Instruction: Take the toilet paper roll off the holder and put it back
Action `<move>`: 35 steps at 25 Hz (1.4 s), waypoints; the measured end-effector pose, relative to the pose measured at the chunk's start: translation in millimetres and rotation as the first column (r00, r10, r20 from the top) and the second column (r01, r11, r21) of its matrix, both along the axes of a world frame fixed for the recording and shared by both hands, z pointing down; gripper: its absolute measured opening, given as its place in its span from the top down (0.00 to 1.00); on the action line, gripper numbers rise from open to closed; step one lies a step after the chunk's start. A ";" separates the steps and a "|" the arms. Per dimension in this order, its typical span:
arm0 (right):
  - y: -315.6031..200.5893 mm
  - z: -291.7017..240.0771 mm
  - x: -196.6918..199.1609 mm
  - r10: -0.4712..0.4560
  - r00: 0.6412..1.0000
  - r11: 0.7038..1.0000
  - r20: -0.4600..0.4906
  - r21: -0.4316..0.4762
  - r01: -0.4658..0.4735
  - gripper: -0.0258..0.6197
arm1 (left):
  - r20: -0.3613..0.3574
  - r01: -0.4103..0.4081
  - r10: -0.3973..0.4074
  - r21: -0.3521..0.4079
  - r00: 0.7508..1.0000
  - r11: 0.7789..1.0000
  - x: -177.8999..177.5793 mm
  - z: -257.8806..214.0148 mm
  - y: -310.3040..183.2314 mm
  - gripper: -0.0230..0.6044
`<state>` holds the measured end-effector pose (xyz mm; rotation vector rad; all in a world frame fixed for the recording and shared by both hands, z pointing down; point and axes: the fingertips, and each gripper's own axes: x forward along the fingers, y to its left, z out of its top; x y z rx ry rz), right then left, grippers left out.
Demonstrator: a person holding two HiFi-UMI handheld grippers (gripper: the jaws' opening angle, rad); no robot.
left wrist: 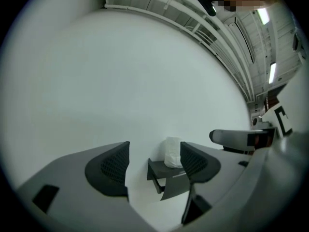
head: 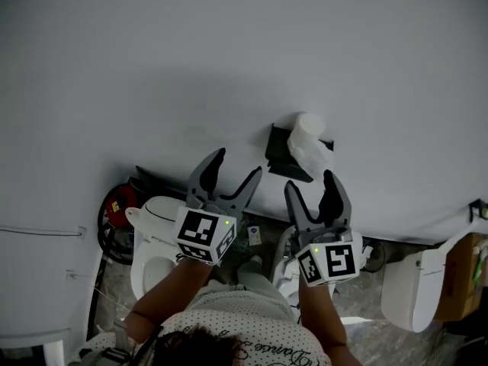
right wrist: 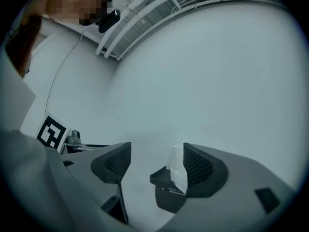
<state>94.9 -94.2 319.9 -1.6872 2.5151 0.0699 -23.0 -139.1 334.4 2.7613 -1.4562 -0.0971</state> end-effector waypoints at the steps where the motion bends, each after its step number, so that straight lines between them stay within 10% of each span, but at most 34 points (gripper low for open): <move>1: -9.3 -3.1 4.3 -0.017 1.000 1.000 -0.002 0.008 0.017 0.45 | 0.000 0.010 -0.010 0.009 1.000 1.000 7.6 -3.4 -8.9 0.46; 35: -126.8 4.5 28.0 -0.024 1.000 0.999 -0.007 -0.035 0.024 0.42 | 0.017 -0.049 0.049 -0.011 0.999 0.999 55.6 5.6 -128.1 0.47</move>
